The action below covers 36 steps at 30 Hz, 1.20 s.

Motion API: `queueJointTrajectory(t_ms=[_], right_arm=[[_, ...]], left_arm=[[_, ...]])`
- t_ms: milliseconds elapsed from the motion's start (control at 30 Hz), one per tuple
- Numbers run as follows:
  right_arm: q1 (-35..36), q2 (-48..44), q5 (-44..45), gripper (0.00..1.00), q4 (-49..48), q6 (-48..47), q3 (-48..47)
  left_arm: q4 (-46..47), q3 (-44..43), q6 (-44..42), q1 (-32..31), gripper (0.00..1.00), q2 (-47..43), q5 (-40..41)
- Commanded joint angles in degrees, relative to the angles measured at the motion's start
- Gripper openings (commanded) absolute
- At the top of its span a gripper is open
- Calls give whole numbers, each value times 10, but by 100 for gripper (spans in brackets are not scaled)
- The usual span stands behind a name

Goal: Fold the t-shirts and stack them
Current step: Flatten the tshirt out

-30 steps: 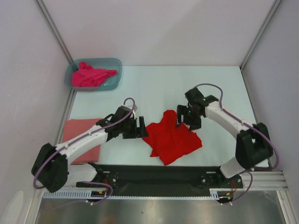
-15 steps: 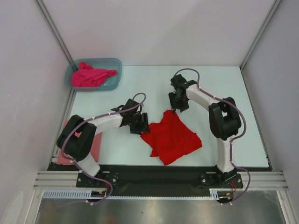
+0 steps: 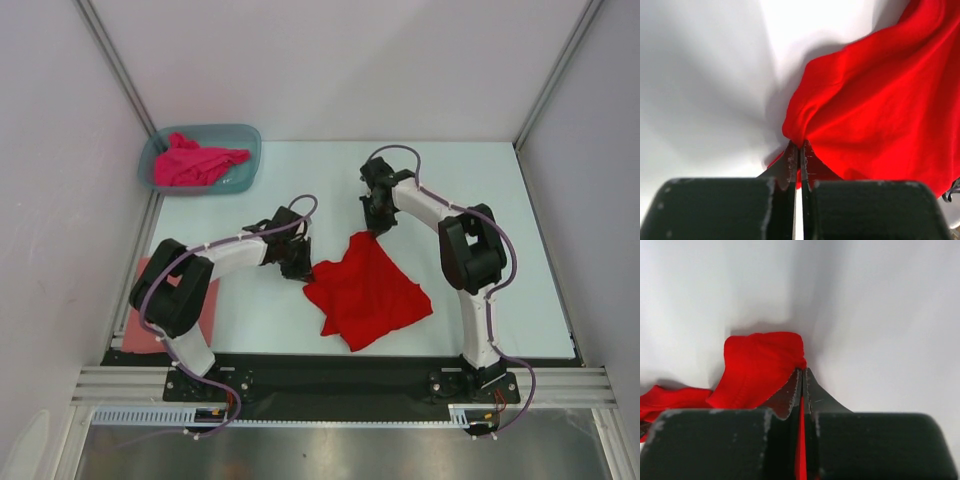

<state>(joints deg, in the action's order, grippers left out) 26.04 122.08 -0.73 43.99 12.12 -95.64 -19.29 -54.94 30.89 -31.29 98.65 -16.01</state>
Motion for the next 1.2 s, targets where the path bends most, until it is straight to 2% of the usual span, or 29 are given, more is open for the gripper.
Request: queueJointTrajectory(t_ms=[0, 67, 167, 233, 267, 300, 433, 500, 600, 733, 767, 867, 900, 933, 967, 1000, 1033, 1100, 1133, 1167], right_arm=[[1, -30, 47, 0, -20, 11, -58], [4, -41, 75, 0, -27, 19, -94], [10, -56, 78, 0, -41, 37, -147], [16, -55, 64, 0, -39, 53, -233], [17, -49, 54, 0, -35, 60, -268], [19, -45, 43, 0, -29, 64, -351], [22, -43, -42, 0, -34, 98, -485], [22, -71, -70, 0, -71, 117, -472], [13, -134, -95, 0, -135, 142, -400], [-38, -216, -119, 0, -197, 193, -276], [-52, -249, -119, 0, -204, 197, -217], [-119, -295, -123, 0, -217, 203, -114], [-139, -319, -121, 0, -210, 201, -91], [-170, -329, -108, 0, -193, 187, -71], [-187, -340, -96, 2, -186, 175, -51], [-202, -356, -82, 5, -178, 165, -7], [-238, -360, -48, 13, -157, 148, 11], [-287, -359, -5, 13, -111, 144, 46], [-345, -345, 25, 15, -60, 145, 52], [-369, -338, 37, 18, -34, 145, 55]], left_arm=[[-16, -49, -21, 17, 0, -38, 34], [-62, -75, -35, 23, 1, -69, 63], [-149, -163, -64, 33, 0, -148, 129], [-206, -249, -80, 38, 0, -182, 158], [-218, -278, -100, 39, 0, -215, 177], [-230, -332, -109, 39, 0, -227, 182], [-219, -395, -138, 40, 0, -311, 173], [-213, -409, -137, 40, 0, -355, 147], [-195, -417, -121, 38, 0, -402, 97], [-138, -393, -69, 27, 0, -428, 32], [-125, -375, -64, 16, 0, -429, 26], [-88, -363, -59, -84, 0, -388, 55], [-81, -370, -61, -145, 0, -369, 60], [-61, -373, -60, -175, 0, -349, 70], [-45, -373, -56, -204, 0, -301, 77], [-24, -353, -46, -242, 1, -282, 77], [25, -338, -24, -255, 1, -256, 59], [55, -335, -1, -293, 6, -162, 28], [42, -357, -6, -310, 14, -126, 8], [12, -390, -20, -329, 43, -56, 25]])
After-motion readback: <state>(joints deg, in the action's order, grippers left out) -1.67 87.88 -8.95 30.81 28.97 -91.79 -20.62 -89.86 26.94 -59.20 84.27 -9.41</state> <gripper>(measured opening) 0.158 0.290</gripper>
